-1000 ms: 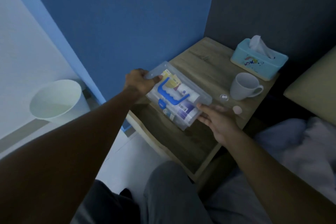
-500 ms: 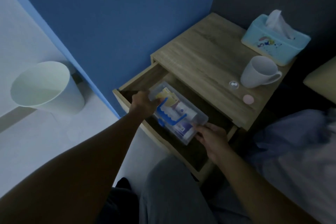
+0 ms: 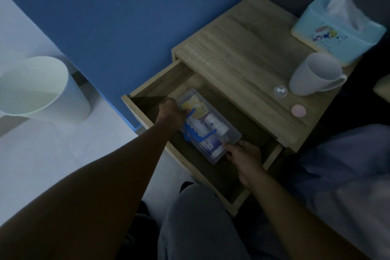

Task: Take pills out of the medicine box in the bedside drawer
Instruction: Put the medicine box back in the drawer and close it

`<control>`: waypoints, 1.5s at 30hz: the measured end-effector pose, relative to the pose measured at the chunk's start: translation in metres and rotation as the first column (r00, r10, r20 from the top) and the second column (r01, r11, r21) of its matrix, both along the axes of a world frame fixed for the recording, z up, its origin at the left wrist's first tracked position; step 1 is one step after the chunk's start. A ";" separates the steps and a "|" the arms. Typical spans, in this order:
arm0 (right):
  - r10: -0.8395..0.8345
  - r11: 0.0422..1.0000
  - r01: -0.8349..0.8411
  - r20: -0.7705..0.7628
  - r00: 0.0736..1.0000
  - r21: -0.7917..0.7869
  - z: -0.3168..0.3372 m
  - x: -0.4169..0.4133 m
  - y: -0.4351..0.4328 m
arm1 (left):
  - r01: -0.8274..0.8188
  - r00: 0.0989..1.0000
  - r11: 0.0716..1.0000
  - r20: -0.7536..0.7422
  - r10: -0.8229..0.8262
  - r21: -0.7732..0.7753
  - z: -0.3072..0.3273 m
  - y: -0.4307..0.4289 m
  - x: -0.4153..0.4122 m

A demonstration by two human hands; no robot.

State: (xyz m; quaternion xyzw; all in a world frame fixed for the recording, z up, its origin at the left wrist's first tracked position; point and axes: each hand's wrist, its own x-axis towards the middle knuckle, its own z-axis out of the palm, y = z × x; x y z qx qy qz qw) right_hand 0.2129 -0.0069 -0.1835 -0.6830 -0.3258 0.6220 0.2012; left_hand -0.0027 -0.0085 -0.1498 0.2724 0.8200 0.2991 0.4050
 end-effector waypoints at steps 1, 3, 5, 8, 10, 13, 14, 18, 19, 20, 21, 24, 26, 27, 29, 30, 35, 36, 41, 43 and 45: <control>0.024 0.999 -0.025 0.034 0.999 0.033 0.003 0.000 -0.001 | -0.001 1.000 1.000 -0.002 0.001 -0.004 0.002 -0.001 0.001; 0.058 0.990 -0.074 0.128 0.990 0.123 0.013 0.001 -0.003 | 0.008 1.000 1.000 -0.026 -0.008 -0.001 0.006 -0.003 0.004; 0.091 0.965 -0.138 0.205 0.974 0.223 0.023 0.005 -0.006 | 0.052 0.993 0.998 -0.107 -0.048 0.035 0.011 -0.009 0.006; 0.206 0.873 -0.321 0.319 0.925 0.367 0.037 0.014 -0.013 | 0.139 0.962 0.983 -0.253 -0.106 0.116 0.017 -0.026 0.010; 0.258 0.762 -0.453 0.424 0.868 0.464 0.047 0.021 -0.016 | 0.169 0.943 0.974 -0.311 -0.117 0.148 0.020 -0.042 0.010; 0.298 0.526 -0.620 0.557 0.775 0.582 0.063 0.034 -0.014 | 0.182 0.926 0.963 -0.365 -0.099 0.201 0.024 -0.071 0.014; 0.304 0.460 -0.664 0.598 0.741 0.589 0.065 0.038 -0.011 | 0.158 0.930 0.960 -0.360 -0.067 0.230 0.024 -0.080 0.016; 0.328 0.327 -0.787 0.718 0.614 0.523 0.063 0.056 0.014 | -0.048 0.977 0.942 -0.182 0.114 0.332 0.019 -0.109 0.024; 0.328 0.304 -0.813 0.747 0.579 0.497 0.060 0.060 0.021 | -0.098 0.980 0.943 -0.136 0.148 0.319 0.016 -0.113 0.025; 0.319 0.280 -0.834 0.773 0.548 0.476 0.057 0.065 0.027 | -0.138 0.982 0.948 -0.089 0.169 0.286 0.013 -0.116 0.028; 0.310 0.258 -0.848 0.792 0.526 0.463 0.054 0.069 0.033 | -0.167 0.983 0.955 -0.028 0.179 0.245 0.009 -0.118 0.031; 0.312 0.206 -0.886 0.830 0.462 0.415 0.048 0.084 0.049 | -0.190 0.976 0.963 0.142 0.164 0.193 -0.004 -0.121 0.040; 0.329 0.150 -0.915 0.854 0.403 0.374 0.041 0.095 0.058 | -0.216 0.966 0.954 0.188 0.178 0.207 -0.011 -0.120 0.043; 0.337 0.116 -0.922 0.859 0.386 0.369 0.037 0.101 0.062 | -0.235 0.960 0.950 0.200 0.193 0.208 -0.015 -0.118 0.044; 0.347 0.065 -0.918 0.854 0.388 0.390 0.031 0.107 0.065 | -0.254 0.954 0.947 0.214 0.211 0.199 -0.019 -0.116 0.044; 0.348 0.063 -0.910 0.846 0.404 0.409 0.029 0.108 0.065 | -0.251 0.954 0.947 0.215 0.208 0.199 -0.020 -0.113 0.044; 0.307 0.105 -0.872 0.819 0.486 0.478 0.021 0.106 0.066 | -0.206 0.967 0.953 0.196 0.164 0.222 -0.025 -0.087 0.051; 0.308 0.107 -0.866 0.812 0.496 0.488 0.020 0.106 0.067 | -0.203 0.966 0.952 0.204 0.156 0.231 -0.025 -0.080 0.053; 0.288 0.163 -0.843 0.793 0.537 0.512 0.018 0.106 0.066 | -0.184 0.968 0.944 0.216 0.127 0.272 -0.025 -0.039 0.064; 0.279 0.173 -0.826 0.777 0.564 0.537 0.018 0.105 0.065 | -0.178 0.969 0.945 0.218 0.119 0.273 -0.023 -0.023 0.071; 0.278 0.171 -0.815 0.767 0.579 0.554 0.018 0.104 0.066 | -0.172 0.969 0.947 0.222 0.112 0.271 -0.021 -0.007 0.076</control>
